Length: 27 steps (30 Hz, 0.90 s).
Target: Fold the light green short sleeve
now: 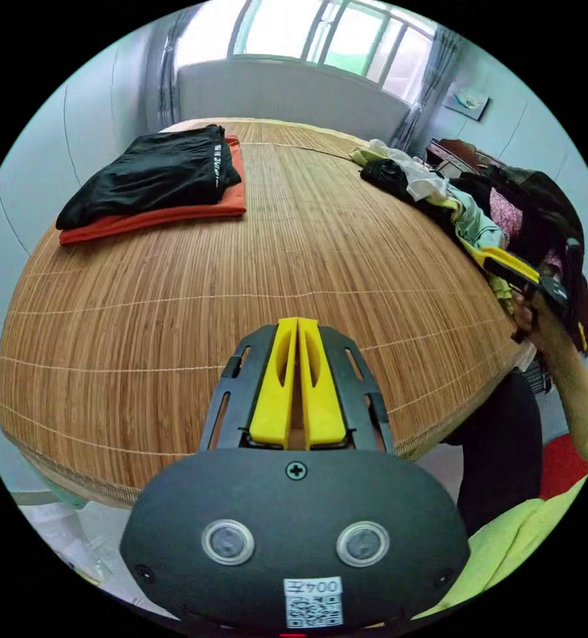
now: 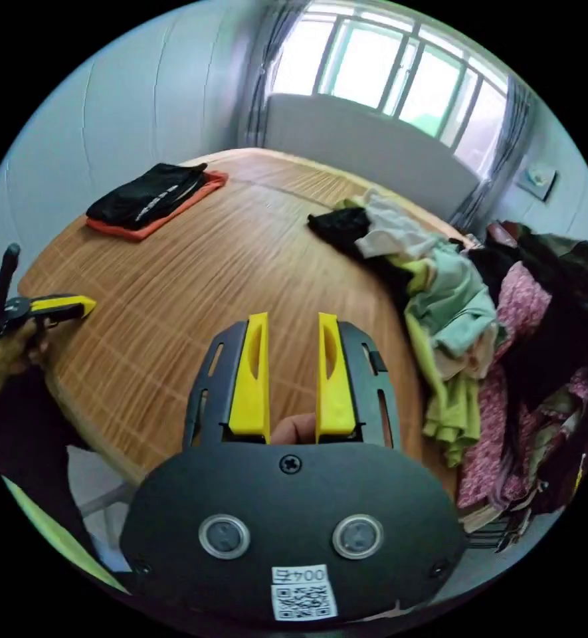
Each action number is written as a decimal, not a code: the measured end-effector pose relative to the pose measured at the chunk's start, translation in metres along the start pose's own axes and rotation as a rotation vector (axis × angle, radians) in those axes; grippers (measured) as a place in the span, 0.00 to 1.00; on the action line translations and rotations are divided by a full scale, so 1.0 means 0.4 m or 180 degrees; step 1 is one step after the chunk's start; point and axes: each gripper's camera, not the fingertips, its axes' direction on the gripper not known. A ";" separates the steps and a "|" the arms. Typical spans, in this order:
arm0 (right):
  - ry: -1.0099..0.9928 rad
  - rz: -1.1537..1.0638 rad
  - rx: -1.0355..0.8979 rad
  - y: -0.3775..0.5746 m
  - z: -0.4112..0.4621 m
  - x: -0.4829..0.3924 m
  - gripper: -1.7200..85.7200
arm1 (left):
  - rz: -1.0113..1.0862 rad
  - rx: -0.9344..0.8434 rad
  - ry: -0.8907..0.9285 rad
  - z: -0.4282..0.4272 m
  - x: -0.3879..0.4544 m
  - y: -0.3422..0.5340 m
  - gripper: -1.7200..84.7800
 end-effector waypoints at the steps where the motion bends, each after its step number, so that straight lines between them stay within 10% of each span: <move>1: 0.0364 -0.0121 -0.0024 -0.047 0.047 0.045 0.15 | -0.0029 0.0021 0.0037 0.001 -0.008 0.003 0.02; 11: 0.1310 -0.0342 -0.0753 -0.307 0.325 0.263 0.20 | -0.0018 0.0175 0.0025 0.003 -0.052 0.035 0.03; 17: 0.0674 0.1454 -0.0960 -0.195 0.281 0.562 0.12 | -0.0207 0.0187 0.0377 -0.001 -0.132 0.053 0.03; 22: -0.0850 0.2558 0.0007 -0.052 0.045 0.754 0.02 | -0.0222 0.0200 0.0388 -0.011 -0.163 0.071 0.03; 27: -0.1348 0.2039 0.0212 0.066 -0.156 0.746 0.01 | -0.0212 0.0209 0.0372 -0.026 -0.196 0.094 0.03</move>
